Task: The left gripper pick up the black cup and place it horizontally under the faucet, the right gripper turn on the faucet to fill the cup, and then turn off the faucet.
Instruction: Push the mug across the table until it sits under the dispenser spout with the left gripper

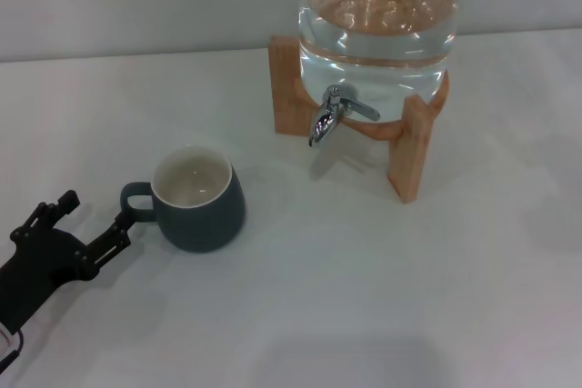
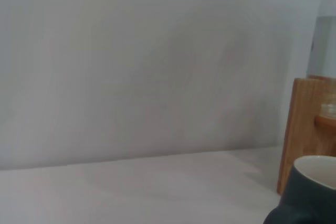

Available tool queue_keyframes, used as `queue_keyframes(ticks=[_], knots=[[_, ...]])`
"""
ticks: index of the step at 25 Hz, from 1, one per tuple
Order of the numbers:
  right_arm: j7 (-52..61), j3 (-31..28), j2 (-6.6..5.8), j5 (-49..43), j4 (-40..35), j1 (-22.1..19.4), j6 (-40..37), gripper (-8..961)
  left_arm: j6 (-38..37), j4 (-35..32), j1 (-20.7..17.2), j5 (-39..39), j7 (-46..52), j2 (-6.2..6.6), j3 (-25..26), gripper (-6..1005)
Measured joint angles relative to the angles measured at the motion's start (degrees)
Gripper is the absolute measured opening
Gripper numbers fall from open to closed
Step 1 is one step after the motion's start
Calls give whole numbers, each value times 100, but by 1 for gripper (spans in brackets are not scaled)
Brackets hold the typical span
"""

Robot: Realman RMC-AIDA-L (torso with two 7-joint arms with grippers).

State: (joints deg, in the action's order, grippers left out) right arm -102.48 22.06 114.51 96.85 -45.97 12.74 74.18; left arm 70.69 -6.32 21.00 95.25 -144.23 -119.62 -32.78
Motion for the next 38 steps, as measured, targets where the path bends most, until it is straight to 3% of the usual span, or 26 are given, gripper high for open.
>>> queue_keyframes(ticks=[10, 26, 38], knots=[[0, 0, 1, 0, 0, -16, 1, 841, 34, 0, 0, 3, -588, -8, -31, 890], [0, 0, 1, 0, 0, -9, 1, 841, 14, 0, 25, 102, -667, -9, 9, 889], [0, 0, 1, 0, 0, -19, 12, 841, -177, 142, 290, 240, -627, -9, 9, 890]])
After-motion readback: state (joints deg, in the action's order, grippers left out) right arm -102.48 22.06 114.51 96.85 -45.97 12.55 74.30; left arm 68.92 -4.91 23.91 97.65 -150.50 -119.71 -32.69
